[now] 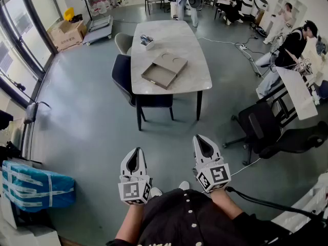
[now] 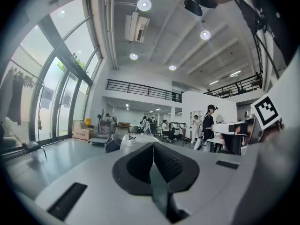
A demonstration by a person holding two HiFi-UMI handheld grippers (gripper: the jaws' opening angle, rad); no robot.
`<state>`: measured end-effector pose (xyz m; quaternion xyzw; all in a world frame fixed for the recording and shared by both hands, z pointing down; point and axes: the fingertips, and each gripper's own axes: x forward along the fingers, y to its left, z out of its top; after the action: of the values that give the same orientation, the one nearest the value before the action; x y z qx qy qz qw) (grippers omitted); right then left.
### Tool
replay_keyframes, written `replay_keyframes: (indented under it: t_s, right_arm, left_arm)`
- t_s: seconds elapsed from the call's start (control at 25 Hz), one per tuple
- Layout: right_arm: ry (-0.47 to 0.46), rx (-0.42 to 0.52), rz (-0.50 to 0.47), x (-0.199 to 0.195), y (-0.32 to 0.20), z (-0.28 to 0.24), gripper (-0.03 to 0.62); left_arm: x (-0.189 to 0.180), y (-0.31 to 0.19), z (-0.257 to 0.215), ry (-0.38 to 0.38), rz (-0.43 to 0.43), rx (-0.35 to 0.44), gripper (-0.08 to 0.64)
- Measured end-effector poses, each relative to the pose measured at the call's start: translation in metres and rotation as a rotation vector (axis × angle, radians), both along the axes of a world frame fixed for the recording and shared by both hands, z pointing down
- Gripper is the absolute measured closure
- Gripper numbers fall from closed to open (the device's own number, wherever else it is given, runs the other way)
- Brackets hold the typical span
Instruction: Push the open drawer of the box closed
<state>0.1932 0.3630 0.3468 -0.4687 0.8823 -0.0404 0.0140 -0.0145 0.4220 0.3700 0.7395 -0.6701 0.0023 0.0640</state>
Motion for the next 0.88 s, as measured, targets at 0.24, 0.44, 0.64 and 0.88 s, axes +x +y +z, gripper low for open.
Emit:
replay_keyframes:
  t_s: [0.24,0.44,0.64,0.88]
  right_arm:
    - [0.002,-0.004,-0.004,-0.002,0.001,-0.002,0.595]
    - [-0.004,-0.013,-0.013,-0.007,0.002,0.000,0.595]
    - [-0.007,0.019,-0.007,-0.011,0.007,-0.005,0.595]
    - [0.013,0.009,0.015,-0.032,0.020,0.002,0.595]
  left_arm:
    - [-0.001,0.001,-0.002,0.002,0.002,-0.002,0.543]
    - [-0.003,0.000,-0.002,0.003,0.006,-0.003,0.543]
    - [-0.005,0.003,-0.005,0.003,0.020,0.003,0.543]
    - [-0.020,0.016,-0.006,-0.004,0.044,0.015,0.543]
